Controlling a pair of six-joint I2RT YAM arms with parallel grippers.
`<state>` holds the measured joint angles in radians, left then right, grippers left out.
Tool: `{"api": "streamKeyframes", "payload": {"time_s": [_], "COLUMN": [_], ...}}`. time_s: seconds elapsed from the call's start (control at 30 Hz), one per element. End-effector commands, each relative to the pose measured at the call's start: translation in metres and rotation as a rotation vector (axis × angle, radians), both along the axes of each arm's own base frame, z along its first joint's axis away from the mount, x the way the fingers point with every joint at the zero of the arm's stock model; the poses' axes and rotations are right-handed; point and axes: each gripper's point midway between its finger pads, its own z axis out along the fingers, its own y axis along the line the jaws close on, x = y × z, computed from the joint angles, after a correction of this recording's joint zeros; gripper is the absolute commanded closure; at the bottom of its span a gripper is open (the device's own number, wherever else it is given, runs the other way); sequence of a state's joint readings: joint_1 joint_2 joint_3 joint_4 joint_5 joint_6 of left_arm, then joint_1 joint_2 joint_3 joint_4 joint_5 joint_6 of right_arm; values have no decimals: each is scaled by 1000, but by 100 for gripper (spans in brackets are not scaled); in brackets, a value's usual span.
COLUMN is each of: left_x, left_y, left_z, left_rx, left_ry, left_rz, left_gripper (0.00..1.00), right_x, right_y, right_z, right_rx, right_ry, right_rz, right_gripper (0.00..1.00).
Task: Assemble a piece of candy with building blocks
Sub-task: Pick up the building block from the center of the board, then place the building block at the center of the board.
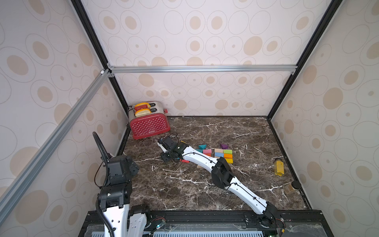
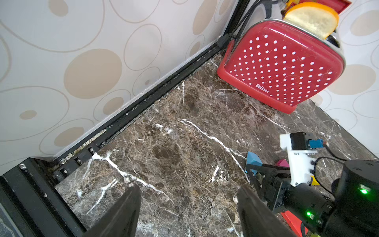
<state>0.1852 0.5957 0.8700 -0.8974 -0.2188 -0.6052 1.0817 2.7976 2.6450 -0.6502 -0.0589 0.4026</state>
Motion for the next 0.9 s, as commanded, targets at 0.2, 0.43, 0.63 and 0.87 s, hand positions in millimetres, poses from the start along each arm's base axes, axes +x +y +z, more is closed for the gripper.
{"api": "streamKeyframes", "payload": {"time_s": [0.2, 0.43, 0.63, 0.87], "left_x": [0, 0, 3, 12], "left_y": [1, 0, -3, -17], "left_z": [3, 4, 3, 0], "left_rx": [22, 21, 9, -32], "left_ry": [-5, -12, -18, -37], "left_rz": [-7, -12, -32, -112], "left_gripper": [24, 23, 23, 22], "right_x": [-41, -84, -130, -147], "right_y": [-8, -24, -61, -96], "right_z": [7, 52, 61, 36], "right_rx": [-33, 18, 116, 137], "right_ry": [50, 142, 340, 475], "right_rz": [116, 191, 178, 112], "right_gripper": [65, 68, 67, 67]}}
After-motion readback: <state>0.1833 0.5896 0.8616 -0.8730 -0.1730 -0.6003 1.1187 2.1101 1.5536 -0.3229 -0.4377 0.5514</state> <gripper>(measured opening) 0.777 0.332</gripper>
